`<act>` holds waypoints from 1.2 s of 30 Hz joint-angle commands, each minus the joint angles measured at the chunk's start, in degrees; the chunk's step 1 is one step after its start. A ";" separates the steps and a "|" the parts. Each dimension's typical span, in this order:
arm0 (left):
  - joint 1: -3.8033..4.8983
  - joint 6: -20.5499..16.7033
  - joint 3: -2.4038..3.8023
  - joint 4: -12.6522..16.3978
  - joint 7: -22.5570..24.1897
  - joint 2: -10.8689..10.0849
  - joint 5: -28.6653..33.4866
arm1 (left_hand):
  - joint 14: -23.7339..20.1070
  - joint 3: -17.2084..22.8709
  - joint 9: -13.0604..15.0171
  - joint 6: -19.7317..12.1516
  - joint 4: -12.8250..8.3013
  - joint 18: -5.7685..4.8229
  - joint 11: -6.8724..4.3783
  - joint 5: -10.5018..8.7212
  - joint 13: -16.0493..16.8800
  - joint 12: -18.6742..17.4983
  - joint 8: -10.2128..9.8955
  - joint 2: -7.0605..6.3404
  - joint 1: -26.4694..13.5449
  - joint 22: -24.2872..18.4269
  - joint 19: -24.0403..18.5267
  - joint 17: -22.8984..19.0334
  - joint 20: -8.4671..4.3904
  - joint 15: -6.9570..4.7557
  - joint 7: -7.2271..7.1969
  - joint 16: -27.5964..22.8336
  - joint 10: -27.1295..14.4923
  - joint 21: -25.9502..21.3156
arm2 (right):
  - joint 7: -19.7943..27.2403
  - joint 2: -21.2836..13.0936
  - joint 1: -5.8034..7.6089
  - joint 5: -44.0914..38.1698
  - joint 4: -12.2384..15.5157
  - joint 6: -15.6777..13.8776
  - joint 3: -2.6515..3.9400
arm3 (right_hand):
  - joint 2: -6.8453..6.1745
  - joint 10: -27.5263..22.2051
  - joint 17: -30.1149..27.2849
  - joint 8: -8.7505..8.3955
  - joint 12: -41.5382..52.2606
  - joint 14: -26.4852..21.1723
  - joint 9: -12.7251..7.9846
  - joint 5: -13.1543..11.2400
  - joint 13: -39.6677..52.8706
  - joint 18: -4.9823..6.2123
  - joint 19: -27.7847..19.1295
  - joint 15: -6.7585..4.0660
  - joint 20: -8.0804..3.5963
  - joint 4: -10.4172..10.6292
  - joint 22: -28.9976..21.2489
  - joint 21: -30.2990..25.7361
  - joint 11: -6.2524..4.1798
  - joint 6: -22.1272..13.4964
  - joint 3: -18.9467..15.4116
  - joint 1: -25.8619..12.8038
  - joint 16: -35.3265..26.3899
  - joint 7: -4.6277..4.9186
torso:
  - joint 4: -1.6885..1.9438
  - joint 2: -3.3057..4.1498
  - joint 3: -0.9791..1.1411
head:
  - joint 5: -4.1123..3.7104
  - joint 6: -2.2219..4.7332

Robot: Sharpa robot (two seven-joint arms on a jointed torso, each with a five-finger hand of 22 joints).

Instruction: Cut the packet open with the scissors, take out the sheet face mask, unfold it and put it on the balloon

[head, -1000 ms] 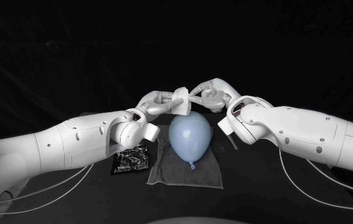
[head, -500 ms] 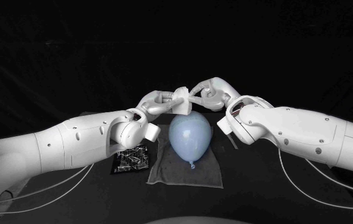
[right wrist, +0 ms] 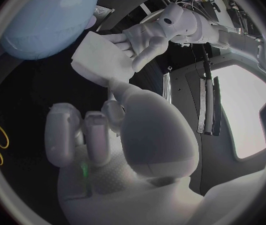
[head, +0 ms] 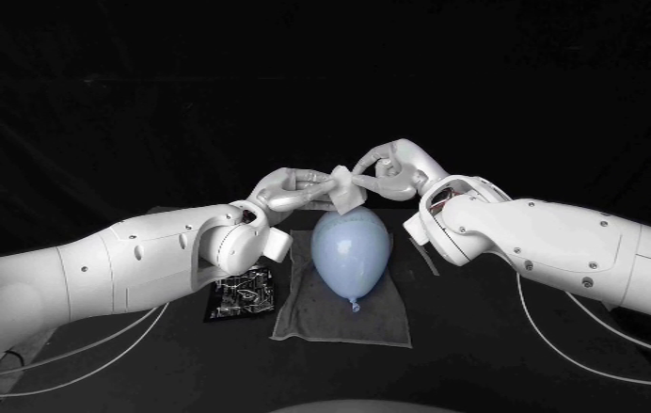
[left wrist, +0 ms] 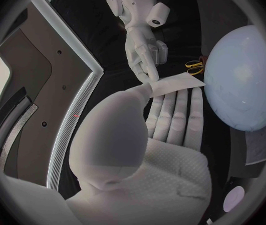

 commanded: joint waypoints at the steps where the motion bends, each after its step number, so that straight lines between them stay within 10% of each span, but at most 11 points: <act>1: 0.06 -0.30 0.08 0.25 0.57 -0.29 -0.45 | -1.08 -1.11 -0.33 -0.89 0.13 -1.53 0.25 0.19 0.05 -0.09 -0.67 -0.85 -0.61 -0.05 -1.08 -0.25 0.11 0.35 0.21 -0.68 -1.08 -0.21 | -0.60 0.06 0.07 -6.44 -0.11 -0.14 0.04 | -0.09 2.41 13.78 0.28 0.29 5.80 0.78 0.14 0.26 -0.78 2.88 -0.38 -0.38 0.02 12.09 0.43 -1.80 -0.14 0.49 -0.56 0.45 -0.26 | -0.02 0.01 -0.04 | -0.18 -0.01; 9: 0.07 -1.28 0.08 0.51 -0.20 -1.47 -2.27 | -4.68 -6.13 -1.44 -3.39 1.47 -3.55 1.44 0.18 0.06 -0.06 -2.75 -2.16 -3.51 -0.27 -7.33 -1.14 0.11 1.52 1.40 -1.13 -4.32 -0.40 | -1.41 0.13 0.14 -13.06 -0.39 0.62 0.04 | -0.25 2.59 13.98 0.45 0.43 5.86 0.82 0.14 0.45 -0.82 2.93 -0.40 -0.39 -0.17 12.15 0.63 -1.84 -0.12 0.80 -0.75 0.57 -0.31 | 0.09 -0.04 0.00 | -0.27 -0.04; 16: 0.09 -1.61 0.89 0.50 -1.15 -2.10 -3.45 | -6.22 -15.85 -1.75 -3.36 2.08 -4.76 1.88 0.17 0.17 0.44 -2.92 0.11 -9.47 -0.32 -9.90 -1.65 0.05 2.02 2.70 -0.60 -6.14 -0.40 | -1.46 0.03 0.23 -20.06 -0.54 0.66 0.05 | -0.36 2.72 14.07 0.55 0.55 5.88 0.83 0.14 0.60 -0.86 3.00 -0.41 -0.41 -0.31 12.21 0.88 -1.87 -0.10 1.01 -0.88 0.62 -0.33 | -0.01 0.02 -0.08 | -0.17 0.13; 36: 0.40 -3.39 1.98 0.14 -4.56 -0.48 -10.89 | -3.13 -25.69 -1.04 4.20 1.41 -3.21 -0.45 0.15 0.45 3.53 0.22 5.00 -3.78 0.14 -2.25 -0.64 0.01 0.06 -0.23 2.28 -1.30 0.20 | -1.82 0.97 0.29 -25.51 -0.83 1.89 0.05 | -0.55 2.89 14.25 0.74 0.63 5.93 0.86 0.15 0.75 -0.92 3.08 -0.42 -0.42 -0.53 12.29 1.16 -1.91 -0.05 1.37 -1.15 0.72 -0.38 | 0.02 0.01 0.04 | -0.42 -0.04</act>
